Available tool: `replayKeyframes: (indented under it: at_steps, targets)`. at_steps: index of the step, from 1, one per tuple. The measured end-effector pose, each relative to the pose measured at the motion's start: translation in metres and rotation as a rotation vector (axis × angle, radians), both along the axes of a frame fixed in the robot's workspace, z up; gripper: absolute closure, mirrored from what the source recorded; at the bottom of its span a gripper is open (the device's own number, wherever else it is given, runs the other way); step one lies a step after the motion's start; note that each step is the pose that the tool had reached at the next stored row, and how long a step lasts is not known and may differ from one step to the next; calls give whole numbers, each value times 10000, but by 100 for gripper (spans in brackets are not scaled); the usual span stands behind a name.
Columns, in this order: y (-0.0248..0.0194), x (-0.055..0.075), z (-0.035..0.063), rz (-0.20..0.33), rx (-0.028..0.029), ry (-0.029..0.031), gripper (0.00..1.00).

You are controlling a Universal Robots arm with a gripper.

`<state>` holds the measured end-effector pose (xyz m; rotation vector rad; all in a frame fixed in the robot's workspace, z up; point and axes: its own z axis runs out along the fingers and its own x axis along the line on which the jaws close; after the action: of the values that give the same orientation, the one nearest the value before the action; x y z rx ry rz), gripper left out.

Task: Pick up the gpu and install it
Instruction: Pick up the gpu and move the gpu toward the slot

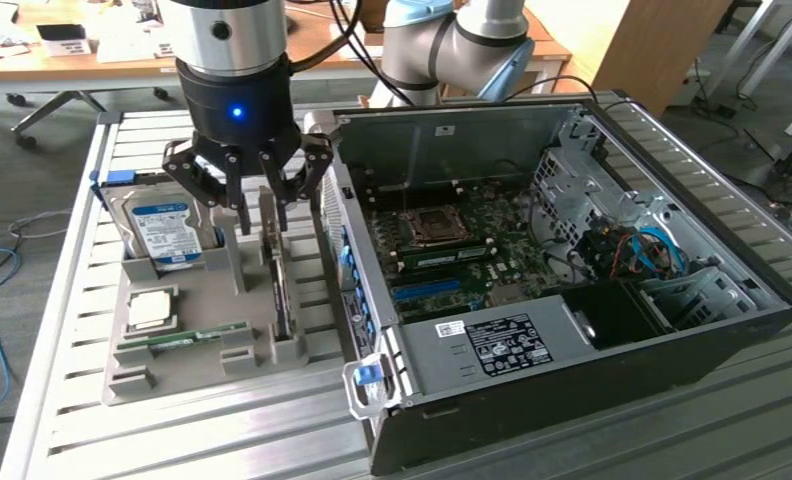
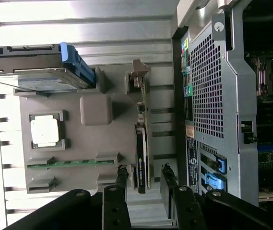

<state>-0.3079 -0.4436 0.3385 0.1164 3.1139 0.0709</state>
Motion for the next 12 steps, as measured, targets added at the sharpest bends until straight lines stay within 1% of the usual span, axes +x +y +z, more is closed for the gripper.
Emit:
replayKeyframes:
  at_steps: [7, 12]
  targets:
    - [0, 5, -25, -1, 2, -2, 58]
    - [0, 8, -87, 0, 1, -2, 58]
